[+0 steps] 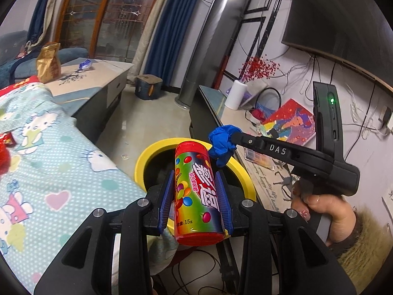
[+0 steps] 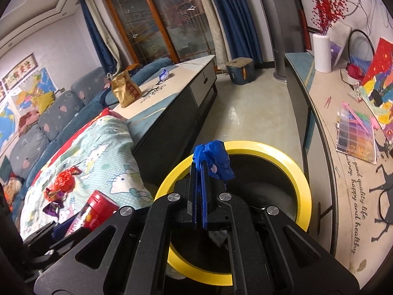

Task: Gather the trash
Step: 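Carry the red candy tube and blue bag over the yellow bin with both tools, then open both tools to drop the tube and blue bag into the bin, then move both tools back over the red bag and purple wrappers on the bed, then grasp the red plastic bag with the left tool while the right tool grasps a purple wrapper, then lift and carry the red bag and purple wrapper over the yellow bin with both tools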

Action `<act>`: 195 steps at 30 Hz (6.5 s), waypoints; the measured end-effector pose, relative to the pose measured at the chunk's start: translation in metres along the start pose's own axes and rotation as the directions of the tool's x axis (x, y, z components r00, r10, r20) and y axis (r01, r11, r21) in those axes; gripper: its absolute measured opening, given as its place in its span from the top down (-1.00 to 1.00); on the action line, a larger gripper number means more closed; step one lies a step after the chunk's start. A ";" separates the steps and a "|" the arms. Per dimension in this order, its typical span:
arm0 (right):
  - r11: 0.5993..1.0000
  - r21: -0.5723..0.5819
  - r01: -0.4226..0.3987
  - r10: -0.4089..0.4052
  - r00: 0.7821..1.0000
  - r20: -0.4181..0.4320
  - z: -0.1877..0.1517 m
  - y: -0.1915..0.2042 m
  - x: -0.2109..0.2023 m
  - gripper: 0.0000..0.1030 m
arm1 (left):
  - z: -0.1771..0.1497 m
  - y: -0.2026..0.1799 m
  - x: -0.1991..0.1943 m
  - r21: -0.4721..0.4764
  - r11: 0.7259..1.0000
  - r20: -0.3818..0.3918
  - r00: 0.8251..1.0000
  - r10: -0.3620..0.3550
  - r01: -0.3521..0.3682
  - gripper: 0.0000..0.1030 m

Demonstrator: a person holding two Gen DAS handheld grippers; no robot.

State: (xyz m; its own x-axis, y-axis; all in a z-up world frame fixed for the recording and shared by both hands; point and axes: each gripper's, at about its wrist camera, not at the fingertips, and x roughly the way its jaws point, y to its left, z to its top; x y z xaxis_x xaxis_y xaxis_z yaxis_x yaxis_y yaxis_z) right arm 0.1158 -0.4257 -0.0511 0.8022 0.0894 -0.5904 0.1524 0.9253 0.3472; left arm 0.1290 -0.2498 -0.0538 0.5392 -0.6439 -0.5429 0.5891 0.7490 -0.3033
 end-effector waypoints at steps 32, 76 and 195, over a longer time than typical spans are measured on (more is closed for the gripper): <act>0.997 0.058 0.044 -0.044 0.999 0.001 -0.002 -0.021 0.001 -0.02 | 0.003 0.011 0.016 -0.024 0.997 0.039 0.996 0.076 -0.075 -0.87; 0.920 -0.328 -0.213 0.207 0.977 -0.053 -0.043 0.150 -0.017 -0.21 | 0.007 0.127 -0.144 -0.293 0.876 0.245 0.855 0.457 -0.384 -0.87; 0.943 -0.272 -0.191 0.188 0.981 -0.036 -0.005 0.140 -0.006 0.99 | 0.036 0.135 -0.154 -0.286 0.954 0.266 0.948 0.173 -0.094 0.90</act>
State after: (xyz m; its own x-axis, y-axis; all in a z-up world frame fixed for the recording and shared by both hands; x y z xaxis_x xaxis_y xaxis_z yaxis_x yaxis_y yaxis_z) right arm 0.1298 -0.2945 -0.0025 0.7952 0.2751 -0.5404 -0.1660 0.9559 0.2423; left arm 0.1474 -0.0550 0.0167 0.7733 -0.5224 -0.3594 0.3390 0.8196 -0.4618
